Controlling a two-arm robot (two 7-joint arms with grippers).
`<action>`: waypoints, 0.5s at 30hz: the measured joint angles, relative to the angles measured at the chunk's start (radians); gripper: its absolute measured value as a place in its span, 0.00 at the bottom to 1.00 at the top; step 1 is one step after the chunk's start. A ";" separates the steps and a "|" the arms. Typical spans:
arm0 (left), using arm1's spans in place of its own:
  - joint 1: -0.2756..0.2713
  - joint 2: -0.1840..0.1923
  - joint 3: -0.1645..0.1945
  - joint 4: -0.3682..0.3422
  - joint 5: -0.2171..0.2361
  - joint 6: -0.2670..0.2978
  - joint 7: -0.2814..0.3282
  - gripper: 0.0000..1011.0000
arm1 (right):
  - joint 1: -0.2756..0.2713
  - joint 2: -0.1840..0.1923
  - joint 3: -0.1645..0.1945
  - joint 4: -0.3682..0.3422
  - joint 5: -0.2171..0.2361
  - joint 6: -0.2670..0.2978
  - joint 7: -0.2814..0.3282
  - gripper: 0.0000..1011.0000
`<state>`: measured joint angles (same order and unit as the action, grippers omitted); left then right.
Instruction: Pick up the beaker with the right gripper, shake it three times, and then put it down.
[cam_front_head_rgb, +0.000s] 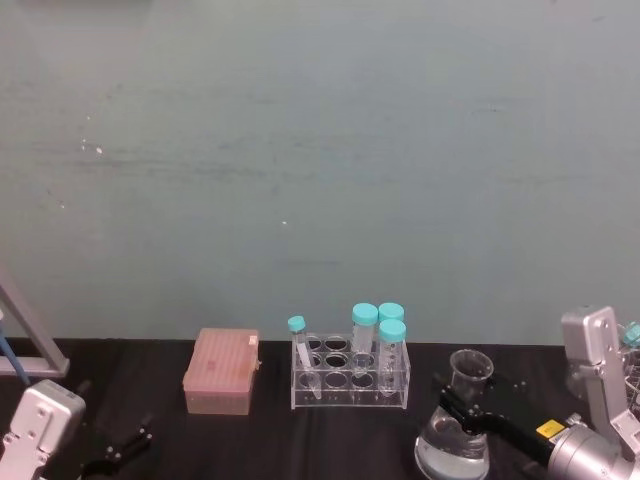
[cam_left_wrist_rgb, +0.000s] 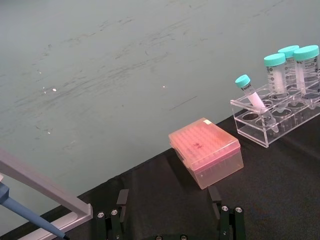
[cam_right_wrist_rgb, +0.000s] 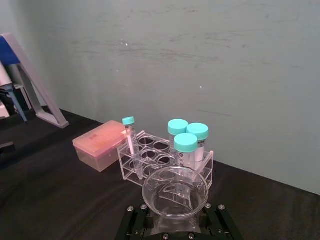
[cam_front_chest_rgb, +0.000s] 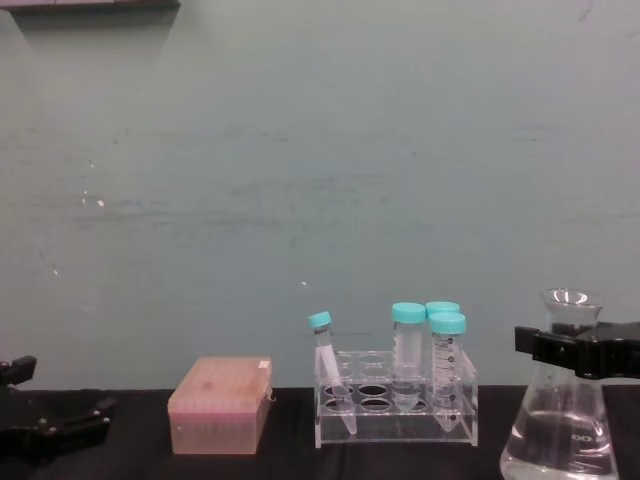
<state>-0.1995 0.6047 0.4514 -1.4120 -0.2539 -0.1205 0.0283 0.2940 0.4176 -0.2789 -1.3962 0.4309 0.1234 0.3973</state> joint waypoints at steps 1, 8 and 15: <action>0.000 0.000 0.000 0.000 0.000 0.000 0.000 0.99 | 0.000 0.001 -0.001 0.000 0.001 -0.001 0.002 0.44; 0.000 0.000 0.000 0.000 0.000 0.000 0.000 0.99 | 0.002 0.001 -0.011 0.002 0.011 -0.005 0.012 0.44; 0.000 0.000 0.000 0.000 0.000 0.000 0.000 0.99 | 0.007 0.002 -0.019 0.004 0.019 -0.005 0.016 0.44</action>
<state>-0.1995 0.6047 0.4514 -1.4120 -0.2539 -0.1205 0.0283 0.3008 0.4198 -0.2982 -1.3924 0.4496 0.1180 0.4130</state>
